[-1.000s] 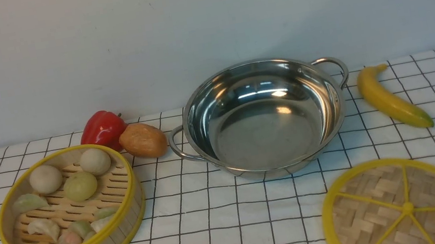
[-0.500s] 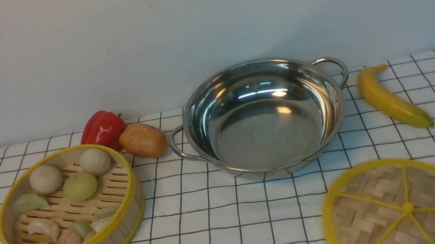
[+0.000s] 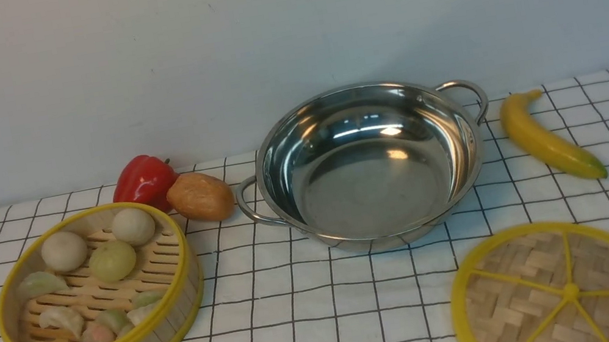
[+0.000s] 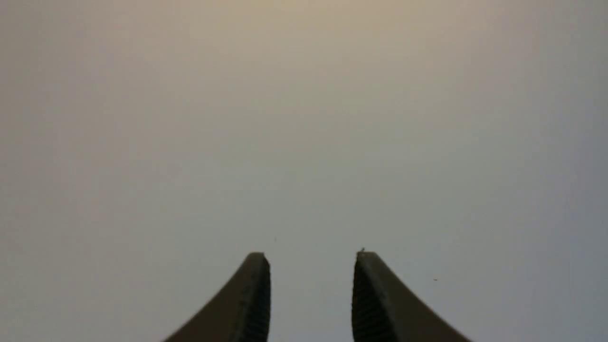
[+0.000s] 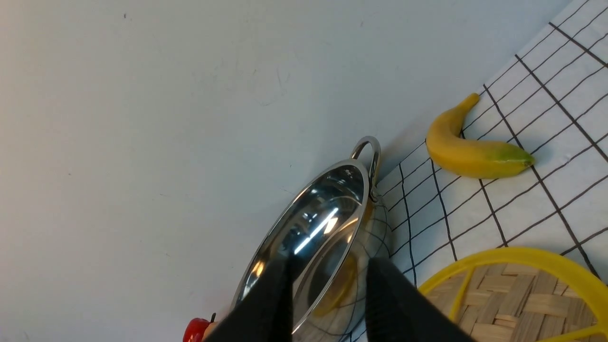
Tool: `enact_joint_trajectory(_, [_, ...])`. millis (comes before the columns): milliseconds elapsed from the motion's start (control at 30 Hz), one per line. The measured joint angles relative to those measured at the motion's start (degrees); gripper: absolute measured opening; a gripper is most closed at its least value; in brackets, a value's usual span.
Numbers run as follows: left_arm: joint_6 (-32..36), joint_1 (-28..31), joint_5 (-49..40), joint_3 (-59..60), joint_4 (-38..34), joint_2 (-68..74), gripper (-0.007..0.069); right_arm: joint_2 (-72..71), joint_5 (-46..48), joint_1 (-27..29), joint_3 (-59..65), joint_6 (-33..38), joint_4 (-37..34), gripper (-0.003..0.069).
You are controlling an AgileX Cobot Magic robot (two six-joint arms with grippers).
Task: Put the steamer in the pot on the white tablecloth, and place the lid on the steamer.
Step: 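Grasp the rim of the steamer basket holding the buns with the left gripper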
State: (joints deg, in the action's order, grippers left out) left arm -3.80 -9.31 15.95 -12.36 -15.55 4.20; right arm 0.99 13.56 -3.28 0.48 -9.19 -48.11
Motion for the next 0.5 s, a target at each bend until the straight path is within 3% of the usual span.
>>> enact_joint_trajectory(167, [19.2, 0.0, -6.5, -12.1, -7.5, 9.7, 0.0243, 0.0, -0.2, 0.0, 0.0, 0.0, 0.0, 0.0240])
enact_joint_trajectory(200, [19.9, 0.0, -7.1, -13.1, -8.4, 10.2, 0.0243, 0.0, -0.2, 0.0, 0.0, 0.0, 0.0, 0.0240])
enact_joint_trajectory(233, [26.0, 0.2, -9.0, -16.5, -11.7, 14.0, 0.0243, 0.0, -0.2, 0.0, 0.0, 0.0, 0.0, 0.0240])
enact_joint_trajectory(300, [29.6, 0.7, -10.2, -19.3, -14.0, 17.4, 0.0243, 0.0, -0.3, 0.0, 0.0, 0.0, 0.0, 0.0240])
enact_joint_trajectory(400, [39.1, 3.8, -13.2, -25.0, -20.9, 25.5, 0.0243, 0.0, -0.4, 0.0, 0.0, 0.0, 0.0, 0.0240])
enact_joint_trajectory(500, [47.1, 13.0, -18.0, -31.1, -27.2, 36.7, 0.0243, 0.0, -0.4, 0.0, 0.0, 0.0, 0.0, 0.0240])
